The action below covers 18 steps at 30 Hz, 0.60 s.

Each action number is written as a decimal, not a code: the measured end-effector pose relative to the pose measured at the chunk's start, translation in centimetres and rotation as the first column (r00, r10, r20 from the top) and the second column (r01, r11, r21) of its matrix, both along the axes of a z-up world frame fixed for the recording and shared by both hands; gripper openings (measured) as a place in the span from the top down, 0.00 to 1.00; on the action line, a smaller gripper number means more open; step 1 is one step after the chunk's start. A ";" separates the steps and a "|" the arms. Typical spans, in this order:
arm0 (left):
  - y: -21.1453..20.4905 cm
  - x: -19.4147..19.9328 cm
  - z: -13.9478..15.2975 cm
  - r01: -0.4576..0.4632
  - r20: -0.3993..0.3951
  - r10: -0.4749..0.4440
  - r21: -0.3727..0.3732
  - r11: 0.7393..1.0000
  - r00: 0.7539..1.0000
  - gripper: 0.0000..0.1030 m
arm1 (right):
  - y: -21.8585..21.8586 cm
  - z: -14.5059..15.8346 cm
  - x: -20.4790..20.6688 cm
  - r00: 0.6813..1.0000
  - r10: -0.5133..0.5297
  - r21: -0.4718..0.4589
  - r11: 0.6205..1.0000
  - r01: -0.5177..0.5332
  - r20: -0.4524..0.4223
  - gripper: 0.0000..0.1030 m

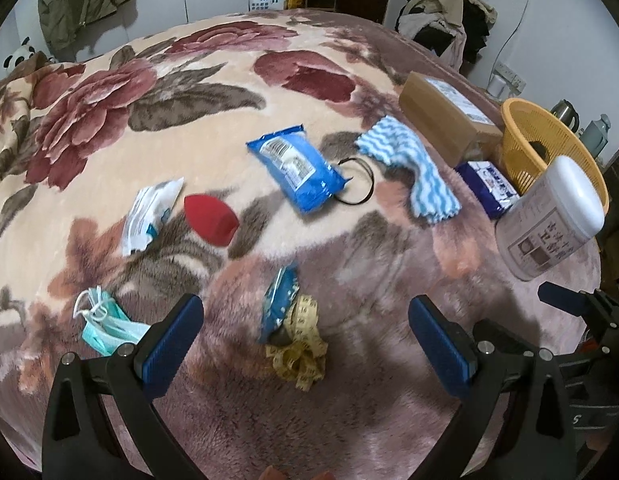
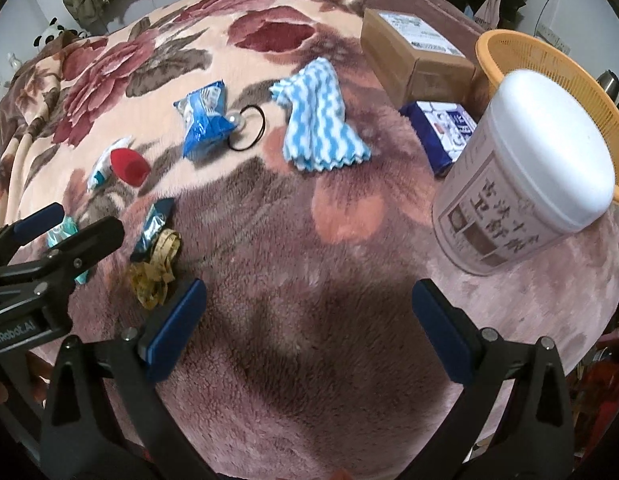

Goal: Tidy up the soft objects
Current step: 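Withdraw both open tools from the basket back over the blanket, then grasp the light-blue face mask with the left tool while the right tool grasps the yellow tape measure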

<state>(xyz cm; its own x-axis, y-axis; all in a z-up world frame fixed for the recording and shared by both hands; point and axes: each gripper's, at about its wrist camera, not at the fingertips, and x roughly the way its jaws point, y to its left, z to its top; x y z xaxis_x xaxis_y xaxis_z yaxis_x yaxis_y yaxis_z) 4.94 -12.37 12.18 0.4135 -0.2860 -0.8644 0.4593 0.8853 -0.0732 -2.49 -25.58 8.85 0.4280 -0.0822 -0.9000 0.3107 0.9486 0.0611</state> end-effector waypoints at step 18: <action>4.3 -0.7 -2.3 -0.047 -0.024 0.047 -0.002 0.999 0.999 0.00 | 2.2 -2.0 0.3 0.999 0.035 0.006 0.999 -0.035 -0.025 0.00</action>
<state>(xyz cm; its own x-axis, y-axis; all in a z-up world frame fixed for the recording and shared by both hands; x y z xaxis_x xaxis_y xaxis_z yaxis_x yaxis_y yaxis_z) 4.22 -8.10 9.85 0.4058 -0.2691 -0.8734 0.4156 0.9055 -0.0859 -2.23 -23.33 6.89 0.4076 -0.0626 -0.9110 0.2788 0.9586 0.0589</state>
